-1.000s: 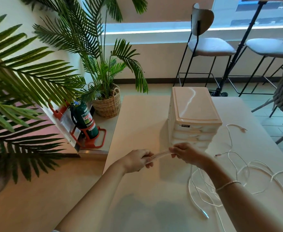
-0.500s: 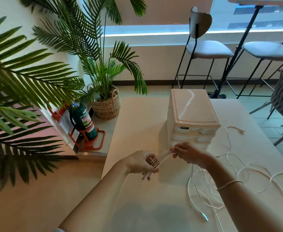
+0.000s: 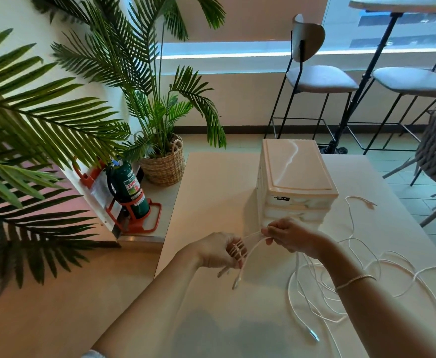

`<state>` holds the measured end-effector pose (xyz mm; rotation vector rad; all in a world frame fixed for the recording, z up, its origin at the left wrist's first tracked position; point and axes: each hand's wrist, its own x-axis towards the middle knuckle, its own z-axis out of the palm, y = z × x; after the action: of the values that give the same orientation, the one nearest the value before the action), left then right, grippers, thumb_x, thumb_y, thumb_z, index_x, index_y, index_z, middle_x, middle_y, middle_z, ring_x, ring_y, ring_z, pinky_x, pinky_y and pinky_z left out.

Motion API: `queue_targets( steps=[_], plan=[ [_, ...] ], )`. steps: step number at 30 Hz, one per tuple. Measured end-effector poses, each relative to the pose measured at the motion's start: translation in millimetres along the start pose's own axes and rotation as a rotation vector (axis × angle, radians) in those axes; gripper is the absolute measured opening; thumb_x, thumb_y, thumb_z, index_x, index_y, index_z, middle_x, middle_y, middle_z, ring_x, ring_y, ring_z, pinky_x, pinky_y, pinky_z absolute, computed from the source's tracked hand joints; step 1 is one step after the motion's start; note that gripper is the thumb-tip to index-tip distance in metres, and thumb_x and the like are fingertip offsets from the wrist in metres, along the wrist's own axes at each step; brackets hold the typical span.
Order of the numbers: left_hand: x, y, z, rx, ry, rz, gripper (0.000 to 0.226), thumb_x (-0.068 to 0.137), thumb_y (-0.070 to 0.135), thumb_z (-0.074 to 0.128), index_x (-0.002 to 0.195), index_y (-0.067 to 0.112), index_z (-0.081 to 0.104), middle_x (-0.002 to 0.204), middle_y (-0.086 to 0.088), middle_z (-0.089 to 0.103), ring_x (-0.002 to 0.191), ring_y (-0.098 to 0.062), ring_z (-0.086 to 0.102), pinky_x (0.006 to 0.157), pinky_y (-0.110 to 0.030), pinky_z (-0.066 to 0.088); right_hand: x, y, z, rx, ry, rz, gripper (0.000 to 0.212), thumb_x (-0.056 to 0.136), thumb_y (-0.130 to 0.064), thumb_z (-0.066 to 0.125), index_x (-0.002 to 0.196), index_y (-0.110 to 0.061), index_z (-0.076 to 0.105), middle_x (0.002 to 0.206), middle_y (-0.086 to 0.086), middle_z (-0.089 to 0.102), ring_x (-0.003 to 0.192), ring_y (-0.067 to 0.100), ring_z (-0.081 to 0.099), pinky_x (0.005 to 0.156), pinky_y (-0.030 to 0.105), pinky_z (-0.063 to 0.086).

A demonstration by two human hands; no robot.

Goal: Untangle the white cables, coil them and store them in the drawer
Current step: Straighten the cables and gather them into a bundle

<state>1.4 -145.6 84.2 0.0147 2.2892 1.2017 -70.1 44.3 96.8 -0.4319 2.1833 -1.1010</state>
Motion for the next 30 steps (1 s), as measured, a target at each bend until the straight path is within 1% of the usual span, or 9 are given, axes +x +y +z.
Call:
queue_targets(
  steps=[4,7,10,13,18,21,24,26,30],
  plan=[
    [0.8,-3.4,1.9,-0.015,-0.034,0.021,0.026,0.073,-0.004,0.069,0.092,0.013,0.063,0.075,0.005,0.06,0.065,0.002,0.057,0.065,-0.009,0.047,-1.5,-1.0,-2.0,0.02,-0.017,-0.001,0.035,0.095,-0.026,0.048,0.063,-0.015,0.058,0.041,-0.011,0.033,0.042,0.008,0.025,0.042,0.022,0.02],
    [1.7,0.5,2.9,-0.11,-0.061,0.056,0.025,0.08,0.012,0.069,0.104,0.009,0.063,0.088,0.002,0.063,0.083,-0.007,0.059,0.086,-0.025,0.048,-3.3,-3.5,-4.1,0.02,-0.039,-0.023,0.034,0.096,-0.025,0.047,0.065,-0.013,0.057,0.036,-0.011,0.033,0.037,0.004,0.025,0.042,0.022,0.02],
    [2.8,14.7,4.8,-0.289,0.0,0.11,0.029,0.096,0.031,0.047,0.104,0.009,0.063,0.096,-0.003,0.063,0.092,-0.012,0.057,0.081,-0.02,0.044,-4.6,-5.6,-4.1,0.028,-0.049,-0.029,0.034,0.096,-0.024,0.046,0.065,-0.012,0.055,0.035,-0.011,0.033,0.036,0.004,0.025,0.043,0.023,0.02],
    [6.6,24.4,11.9,-0.42,0.07,0.15,0.043,0.101,0.032,0.026,0.09,0.011,0.061,0.08,-0.007,0.061,0.074,-0.014,0.058,0.073,-0.021,0.046,-5.8,-8.1,-3.4,0.057,-0.058,-0.016,0.032,0.097,-0.024,0.045,0.07,-0.01,0.055,0.04,-0.012,0.032,0.039,0.006,0.024,0.045,0.024,0.018],
    [13.5,21.1,26.2,-0.415,0.161,0.108,0.039,0.101,0.031,0.029,0.083,0.007,0.055,0.062,-0.002,0.042,0.053,-0.011,0.038,0.053,-0.02,0.038,-8.7,-11.5,-1.4,0.079,-0.019,0.022,0.037,0.096,-0.031,0.045,0.067,-0.012,0.056,0.051,-0.004,0.033,0.044,0.008,0.024,0.044,0.021,0.018],
    [13.0,17.9,24.3,-0.314,0.187,0.097,0.039,0.099,0.037,0.033,0.086,0.009,0.057,0.063,0.001,0.046,0.05,-0.007,0.039,0.051,-0.017,0.035,-11.5,-11.2,3.2,0.072,-0.002,0.009,0.04,0.095,-0.034,0.046,0.063,-0.013,0.057,0.05,-0.004,0.035,0.044,0.008,0.025,0.043,0.021,0.019],
    [9.2,14.6,22.9,-0.267,0.181,0.08,0.036,0.099,0.038,0.035,0.075,0.02,0.054,0.06,0.003,0.046,0.047,-0.005,0.038,0.05,-0.018,0.033,-13.6,-8.6,5.4,0.02,0.021,-0.016,0.039,0.095,-0.033,0.046,0.062,-0.015,0.057,0.05,-0.004,0.037,0.043,0.007,0.029,0.043,0.019,0.022],
    [7.2,15.8,23.2,-0.309,0.189,0.095,0.036,0.099,0.036,0.037,0.071,0.019,0.051,0.057,0.003,0.04,0.043,-0.005,0.032,0.048,-0.021,0.028,-12.7,-5.7,5.1,-0.067,0.073,-0.038,0.039,0.095,-0.033,0.046,0.061,-0.018,0.057,0.052,-0.005,0.039,0.045,0.006,0.032,0.046,0.019,0.025],
    [4.1,28.2,20.1,-0.499,0.238,0.136,0.035,0.099,0.028,0.038,0.068,0.015,0.048,0.049,0.007,0.036,0.037,-0.003,0.026,0.039,-0.017,0.022,-11.2,-4.4,3.1,-0.121,0.126,-0.076,0.037,0.096,-0.034,0.042,0.065,-0.021,0.056,0.058,-0.005,0.043,0.053,0.009,0.037,0.052,0.022,0.028]
  ],
)
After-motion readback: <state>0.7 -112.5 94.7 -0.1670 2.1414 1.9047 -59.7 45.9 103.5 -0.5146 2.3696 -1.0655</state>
